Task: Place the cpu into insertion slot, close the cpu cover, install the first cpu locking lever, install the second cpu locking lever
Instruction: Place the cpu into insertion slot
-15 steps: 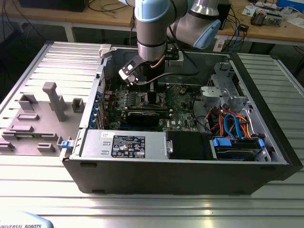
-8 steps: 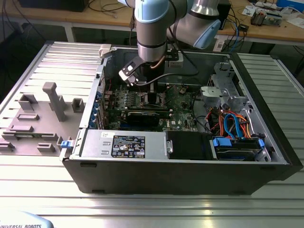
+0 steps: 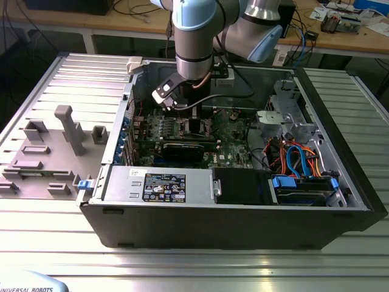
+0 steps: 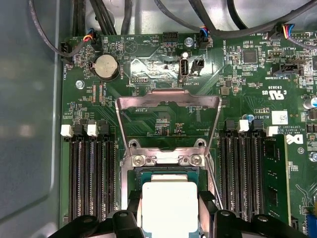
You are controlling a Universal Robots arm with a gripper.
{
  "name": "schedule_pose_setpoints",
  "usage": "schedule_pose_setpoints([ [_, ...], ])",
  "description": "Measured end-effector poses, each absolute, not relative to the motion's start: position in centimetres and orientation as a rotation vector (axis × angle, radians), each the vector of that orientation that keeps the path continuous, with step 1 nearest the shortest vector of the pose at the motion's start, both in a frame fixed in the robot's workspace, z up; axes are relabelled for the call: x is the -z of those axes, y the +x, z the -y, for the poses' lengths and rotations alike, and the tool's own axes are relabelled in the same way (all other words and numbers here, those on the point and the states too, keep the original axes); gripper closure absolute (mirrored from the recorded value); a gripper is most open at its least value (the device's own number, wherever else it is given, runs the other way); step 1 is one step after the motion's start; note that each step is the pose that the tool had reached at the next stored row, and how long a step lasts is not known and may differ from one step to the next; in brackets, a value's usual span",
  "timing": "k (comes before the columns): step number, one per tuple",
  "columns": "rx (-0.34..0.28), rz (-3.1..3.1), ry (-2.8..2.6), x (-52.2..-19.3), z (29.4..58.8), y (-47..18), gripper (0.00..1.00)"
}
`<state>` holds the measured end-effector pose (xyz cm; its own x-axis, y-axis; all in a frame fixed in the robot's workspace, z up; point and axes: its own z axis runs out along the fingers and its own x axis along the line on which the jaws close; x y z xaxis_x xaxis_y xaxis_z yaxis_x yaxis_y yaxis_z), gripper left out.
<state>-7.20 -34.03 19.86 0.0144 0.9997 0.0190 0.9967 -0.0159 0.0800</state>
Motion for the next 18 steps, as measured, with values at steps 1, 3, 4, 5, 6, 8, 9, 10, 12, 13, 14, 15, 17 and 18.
schedule_pose_setpoints([
  [1,-0.108,-2.173,2.206,-19.9,34.0,-7.2,0.46],
  [3,-0.108,-2.172,2.206,-19.9,34.0,-7.2,0.46],
  [4,-0.108,-2.172,2.205,-19.8,34.0,-7.2,0.45],
  [5,-0.106,-2.172,2.205,-19.8,34.0,-7.2,0.45],
  [6,-0.106,-2.172,2.205,-19.9,34.0,-7.2,0.38],
  [8,-0.105,-2.171,2.204,-19.9,34.0,-7.2,0.38],
  [9,-0.105,-2.171,2.204,-19.9,34.0,-7.2,0.38],
  [10,-0.105,-2.171,2.204,-19.9,34.0,-7.2,0.38],
  [12,-0.105,-2.171,2.204,-20.0,34.0,-7.2,0.38],
  [13,-0.105,-2.172,2.204,-20.1,34.0,-7.2,0.38],
  [14,-0.105,-2.172,2.205,-20.3,34.0,-7.2,0.38],
  [15,-0.104,-2.172,2.205,-20.5,34.0,-7.2,0.38],
  [17,-0.103,-2.172,2.205,-20.9,34.0,-7.2,0.38],
  [18,-0.102,-2.173,2.206,-21.1,34.0,-7.2,0.40],
])
